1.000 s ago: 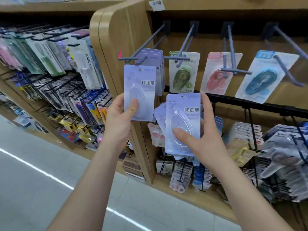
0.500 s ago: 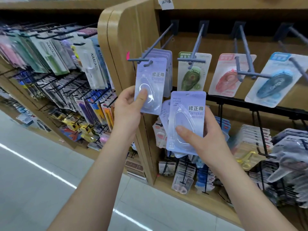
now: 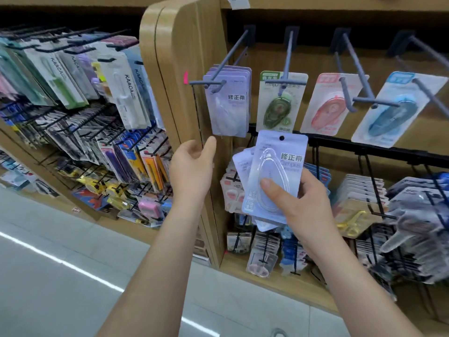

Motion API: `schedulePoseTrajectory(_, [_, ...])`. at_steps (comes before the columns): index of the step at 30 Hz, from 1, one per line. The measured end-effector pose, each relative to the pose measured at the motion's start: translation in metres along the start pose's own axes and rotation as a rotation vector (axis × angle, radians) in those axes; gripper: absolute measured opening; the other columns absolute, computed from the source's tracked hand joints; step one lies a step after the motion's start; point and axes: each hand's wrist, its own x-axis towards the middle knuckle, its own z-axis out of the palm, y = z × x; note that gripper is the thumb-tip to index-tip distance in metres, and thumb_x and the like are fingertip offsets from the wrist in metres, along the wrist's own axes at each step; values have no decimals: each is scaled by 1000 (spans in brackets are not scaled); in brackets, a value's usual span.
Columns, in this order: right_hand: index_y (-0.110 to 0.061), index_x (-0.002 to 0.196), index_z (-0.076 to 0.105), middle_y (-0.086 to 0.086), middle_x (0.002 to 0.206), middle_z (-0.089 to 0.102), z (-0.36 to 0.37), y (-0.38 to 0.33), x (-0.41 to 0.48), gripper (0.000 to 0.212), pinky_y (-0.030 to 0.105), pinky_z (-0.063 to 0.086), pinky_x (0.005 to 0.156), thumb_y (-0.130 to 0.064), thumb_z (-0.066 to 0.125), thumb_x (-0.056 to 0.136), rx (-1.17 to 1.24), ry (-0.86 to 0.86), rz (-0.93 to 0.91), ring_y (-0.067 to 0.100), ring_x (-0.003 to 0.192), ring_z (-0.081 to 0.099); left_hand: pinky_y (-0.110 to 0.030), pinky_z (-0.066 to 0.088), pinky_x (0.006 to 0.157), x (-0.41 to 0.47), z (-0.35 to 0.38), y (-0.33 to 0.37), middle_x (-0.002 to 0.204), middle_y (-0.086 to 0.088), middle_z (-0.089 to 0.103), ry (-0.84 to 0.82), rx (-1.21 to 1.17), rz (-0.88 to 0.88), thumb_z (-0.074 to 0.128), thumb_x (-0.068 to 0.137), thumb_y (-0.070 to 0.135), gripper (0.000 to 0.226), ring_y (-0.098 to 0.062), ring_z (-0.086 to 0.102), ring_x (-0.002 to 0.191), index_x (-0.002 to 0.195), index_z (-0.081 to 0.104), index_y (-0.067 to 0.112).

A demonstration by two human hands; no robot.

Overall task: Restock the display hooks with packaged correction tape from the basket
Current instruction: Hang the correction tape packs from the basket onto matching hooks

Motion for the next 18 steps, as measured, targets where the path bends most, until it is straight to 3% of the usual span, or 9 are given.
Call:
schedulePoseTrajectory(2, [-31, 99, 68, -21, 93, 74, 2, 0, -5, 25, 15, 54, 69, -28, 78, 76, -20, -9, -12, -2, 84, 70, -31, 59, 73, -22, -6, 2, 95, 7, 67, -60, -75, 38, 66, 89, 47, 33, -11, 68, 79, 113, 66, 23])
schedulePoseTrajectory(4, [-31, 102, 68, -20, 96, 74, 5, 1, -9, 30, 12, 52, 69, -17, 80, 79, -56, -32, -40, -3, 86, 69, -22, 53, 62, -45, -8, 8, 93, -3, 69, -277, -115, 68, 70, 87, 45, 21, -5, 62, 75, 100, 69, 29])
schedulePoseTrajectory(6, [-36, 107, 67, -13, 105, 74, 8, 1, -13, 38, 14, 53, 76, -19, 84, 77, -123, -61, -84, 0, 95, 68, -25, 52, 64, -60, -7, 10, 97, -12, 70, -462, -121, 68, 76, 79, 49, 27, -8, 59, 73, 96, 71, 28])
schedulePoseTrajectory(9, [-47, 106, 66, -10, 115, 69, 9, 0, -14, 45, 28, 53, 88, -37, 88, 69, -222, -110, -92, 7, 107, 64, -37, 55, 73, -60, -8, 10, 96, -16, 72, -438, -211, -5, 78, 80, 33, 26, -14, 64, 76, 98, 72, 14])
schedulePoseTrajectory(11, [-45, 100, 67, -10, 109, 70, 6, -3, -13, 39, 30, 53, 89, -43, 86, 66, -222, -136, -60, 9, 104, 66, -35, 58, 75, -57, -12, 9, 91, -10, 75, -397, -282, -48, 73, 84, 27, 21, -15, 69, 78, 96, 69, 9])
schedulePoseTrajectory(15, [-23, 103, 68, -12, 98, 74, 0, -3, -14, 38, 21, 53, 73, -31, 79, 68, -65, -195, 20, 5, 88, 70, -36, 60, 76, -50, -20, 5, 94, -4, 77, -391, -462, -89, 67, 82, 31, 30, -19, 73, 84, 101, 66, 8])
schedulePoseTrajectory(18, [-23, 113, 62, -5, 112, 70, -3, 2, -16, 47, 23, 54, 75, -20, 85, 72, -33, -202, 34, 10, 95, 69, -42, 58, 86, -44, -24, 6, 102, -2, 76, -381, -529, -25, 61, 83, 34, 36, -20, 72, 95, 110, 65, 10])
